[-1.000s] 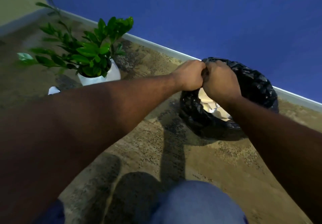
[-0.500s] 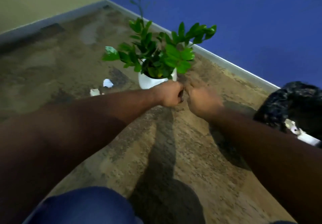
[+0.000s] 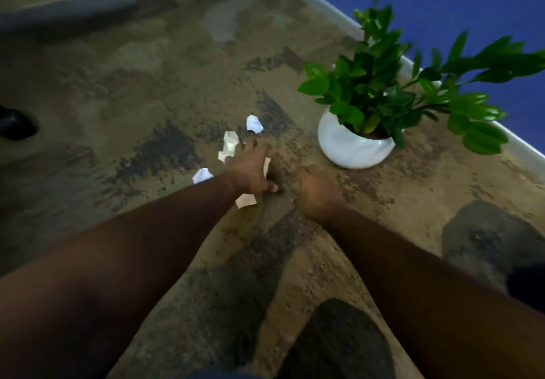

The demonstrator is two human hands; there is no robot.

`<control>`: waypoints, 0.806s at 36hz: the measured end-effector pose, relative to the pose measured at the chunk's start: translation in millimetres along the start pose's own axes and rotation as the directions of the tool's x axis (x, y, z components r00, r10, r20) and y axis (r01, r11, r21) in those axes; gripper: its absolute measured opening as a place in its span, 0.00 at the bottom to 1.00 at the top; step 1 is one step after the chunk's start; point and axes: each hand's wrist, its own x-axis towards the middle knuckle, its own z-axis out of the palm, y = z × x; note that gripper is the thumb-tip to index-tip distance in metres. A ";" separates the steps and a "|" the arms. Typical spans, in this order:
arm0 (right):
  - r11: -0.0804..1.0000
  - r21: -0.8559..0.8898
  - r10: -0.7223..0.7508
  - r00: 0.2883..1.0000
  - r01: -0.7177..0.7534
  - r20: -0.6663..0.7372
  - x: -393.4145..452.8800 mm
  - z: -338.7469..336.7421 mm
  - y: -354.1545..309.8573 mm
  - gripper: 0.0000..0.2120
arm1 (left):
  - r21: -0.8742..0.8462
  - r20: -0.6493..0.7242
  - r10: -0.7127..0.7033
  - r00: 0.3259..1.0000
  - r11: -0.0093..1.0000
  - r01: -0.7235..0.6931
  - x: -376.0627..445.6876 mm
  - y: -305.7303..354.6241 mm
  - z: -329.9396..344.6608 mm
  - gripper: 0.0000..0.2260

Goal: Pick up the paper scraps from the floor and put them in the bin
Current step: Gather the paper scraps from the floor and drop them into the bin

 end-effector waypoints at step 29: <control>0.992 -0.115 -0.025 0.967 0.056 0.252 122.3 48.3 -71.5 0.64 | 0.089 0.181 -0.143 0.973 0.988 0.128 48.5 -87.8 20.9 0.68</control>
